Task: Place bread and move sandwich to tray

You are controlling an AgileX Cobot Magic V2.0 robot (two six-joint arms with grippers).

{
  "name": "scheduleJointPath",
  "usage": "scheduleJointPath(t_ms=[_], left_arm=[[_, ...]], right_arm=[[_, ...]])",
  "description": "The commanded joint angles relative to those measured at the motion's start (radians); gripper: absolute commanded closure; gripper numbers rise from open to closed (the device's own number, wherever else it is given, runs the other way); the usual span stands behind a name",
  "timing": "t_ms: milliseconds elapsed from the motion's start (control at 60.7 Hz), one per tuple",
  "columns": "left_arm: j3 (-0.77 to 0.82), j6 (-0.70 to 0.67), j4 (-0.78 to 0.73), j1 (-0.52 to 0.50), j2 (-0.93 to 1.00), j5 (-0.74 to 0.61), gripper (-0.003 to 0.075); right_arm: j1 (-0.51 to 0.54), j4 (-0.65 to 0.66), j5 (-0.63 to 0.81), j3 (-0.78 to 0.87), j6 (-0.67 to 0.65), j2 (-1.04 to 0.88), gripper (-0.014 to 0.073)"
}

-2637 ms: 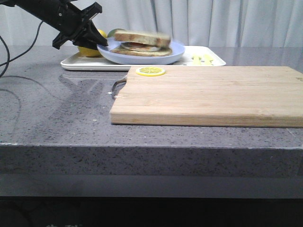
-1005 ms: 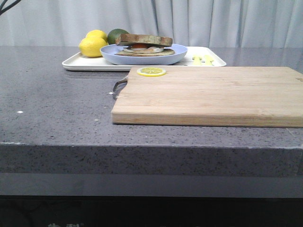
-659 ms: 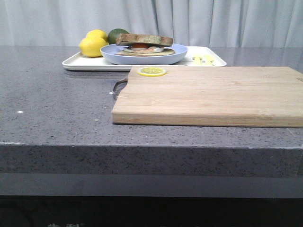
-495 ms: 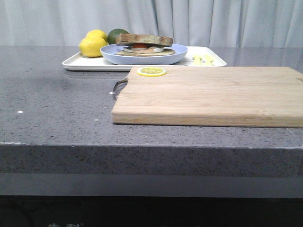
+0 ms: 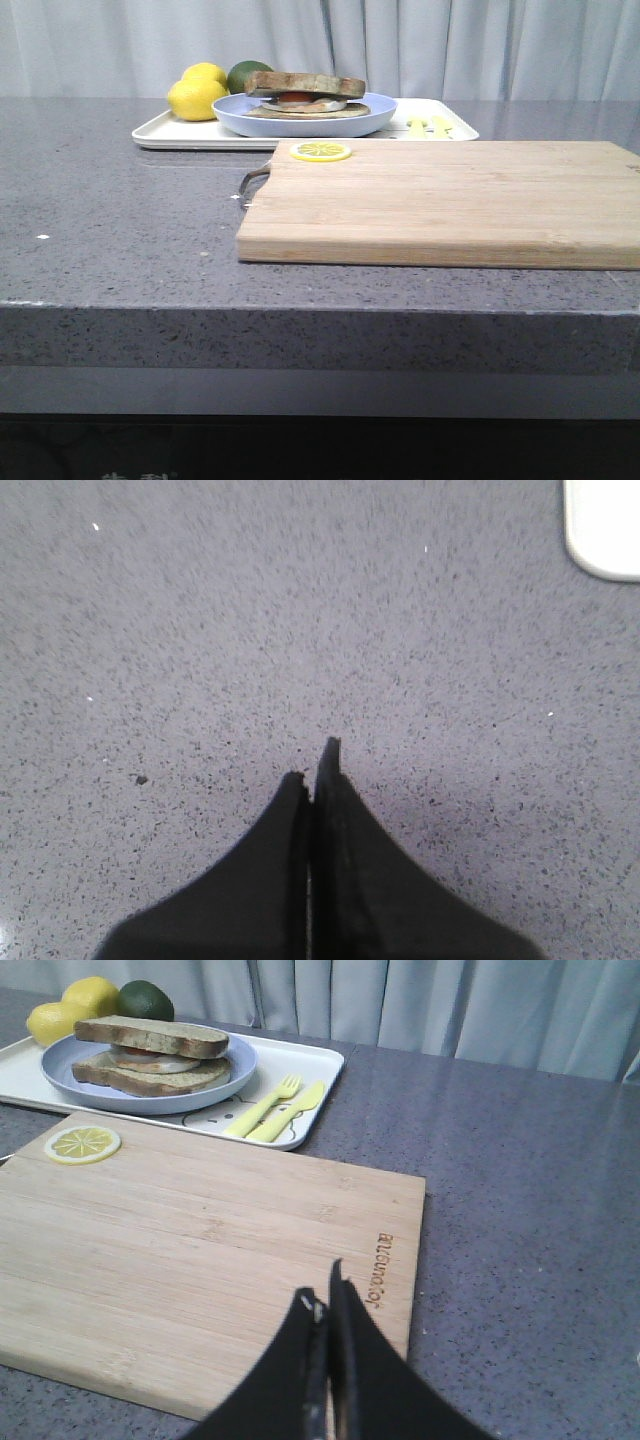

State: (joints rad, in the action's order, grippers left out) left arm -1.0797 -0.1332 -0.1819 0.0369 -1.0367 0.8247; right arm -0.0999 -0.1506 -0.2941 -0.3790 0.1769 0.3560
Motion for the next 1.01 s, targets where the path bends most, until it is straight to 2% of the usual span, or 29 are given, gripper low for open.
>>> scheduleJointPath(t_ms=[0,181,379,593,725,989], left_arm=[[0.077,-0.013,0.01,-0.002,0.128,-0.171,0.0738],[0.298,-0.013,0.044,-0.002,0.374,-0.349,0.0738],[0.493,-0.013,0.093,-0.002,0.651,-0.473,0.0738],[0.612,-0.013,0.107,-0.002,0.915,-0.574,0.0738],[0.624,-0.013,0.107,-0.002,0.979,-0.581,0.0738],[0.626,-0.013,0.107,-0.002,0.981,-0.581,0.0738]], right_arm=[[0.007,0.001,0.074,-0.026,0.003,0.004,0.0704],[0.007,0.001,0.074,-0.026,0.003,0.004,0.0704],[0.007,0.001,0.074,-0.026,0.003,0.004,0.0704],[0.007,0.001,0.074,-0.026,0.003,0.004,0.0704],[0.007,0.001,0.074,-0.026,0.003,0.004,0.0704],[0.007,0.001,0.074,-0.026,0.003,0.004,0.0704]])
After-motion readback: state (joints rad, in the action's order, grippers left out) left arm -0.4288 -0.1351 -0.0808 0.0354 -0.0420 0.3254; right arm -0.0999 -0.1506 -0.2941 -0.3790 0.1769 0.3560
